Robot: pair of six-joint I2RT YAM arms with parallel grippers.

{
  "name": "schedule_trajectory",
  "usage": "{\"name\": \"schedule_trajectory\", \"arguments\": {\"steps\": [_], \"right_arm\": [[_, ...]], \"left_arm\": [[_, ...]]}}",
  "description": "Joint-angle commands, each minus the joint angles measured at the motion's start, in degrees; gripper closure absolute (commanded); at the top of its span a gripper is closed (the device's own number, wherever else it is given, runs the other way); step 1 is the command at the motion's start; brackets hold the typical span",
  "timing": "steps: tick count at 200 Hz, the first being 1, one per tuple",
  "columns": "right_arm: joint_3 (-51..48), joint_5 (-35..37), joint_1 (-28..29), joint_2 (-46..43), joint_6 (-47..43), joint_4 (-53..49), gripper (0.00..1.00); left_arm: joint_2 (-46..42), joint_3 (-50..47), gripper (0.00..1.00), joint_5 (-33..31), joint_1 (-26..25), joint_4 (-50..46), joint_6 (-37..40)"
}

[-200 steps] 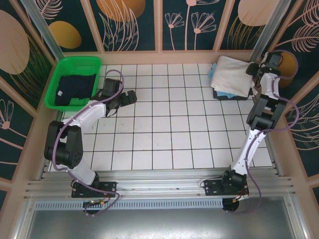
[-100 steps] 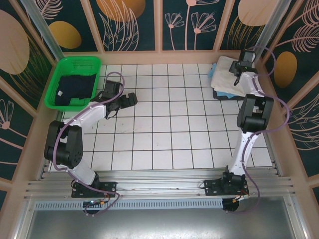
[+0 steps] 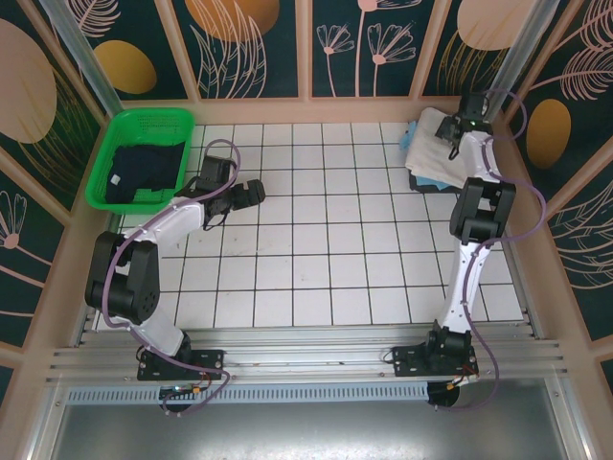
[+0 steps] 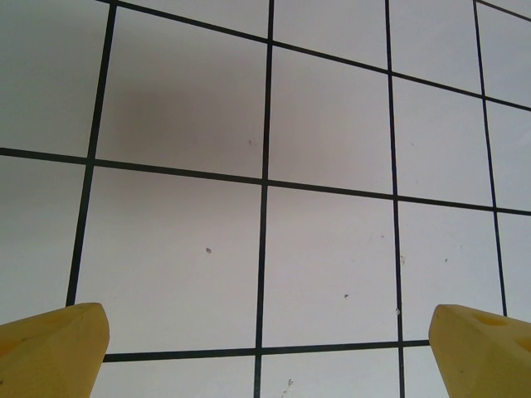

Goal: Fold and stack the t-shirts

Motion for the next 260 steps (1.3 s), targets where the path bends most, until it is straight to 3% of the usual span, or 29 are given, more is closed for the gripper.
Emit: {"name": "schedule_trajectory", "arguments": {"steps": [1, 75, 138, 173, 194, 205, 218, 225, 248, 260], "right_arm": [[4.2, 3.2, 3.0, -2.3, 0.8, -1.6, 0.17], [14.2, 3.6, 6.8, 7.2, 0.4, 1.5, 0.26], [13.1, 2.7, 8.5, 8.3, -3.9, 1.0, 0.33], [13.1, 1.9, 8.6, 7.9, -4.5, 0.4, 0.59], [13.2, 1.5, 8.9, 7.5, -5.3, 0.3, 0.69], [13.3, 1.8, 8.9, 7.3, -5.5, -0.3, 0.68], [13.3, 1.8, 8.9, 7.2, -5.6, -0.7, 0.51], [13.3, 1.7, 9.0, 7.3, -5.8, -0.8, 0.47], [13.2, 1.1, 8.9, 8.2, -6.5, -0.9, 0.46], [13.2, 0.4, 8.8, 8.9, -6.8, -1.2, 0.51]], "left_arm": [[1.0, 0.3, 0.02, 0.6, 0.5, 0.7, 1.0], [0.7, 0.1, 0.01, -0.7, 0.4, -0.9, 1.9], [1.7, 0.2, 0.01, -0.4, 0.4, -0.9, 2.1], [1.7, 0.3, 0.02, -0.3, 0.4, -1.0, 2.0], [1.8, 0.4, 0.01, -0.3, 0.4, -1.1, 2.1], [1.8, 0.4, 0.02, -0.4, 0.4, -1.3, 2.2], [1.7, 0.3, 0.02, -0.7, 0.4, -1.4, 2.3], [1.7, 0.3, 0.02, -0.7, 0.5, -1.4, 2.3], [1.6, 0.3, 0.01, -0.7, 0.5, -1.5, 2.4], [1.6, 0.2, 0.01, -0.7, 0.5, -1.5, 2.5]]}}
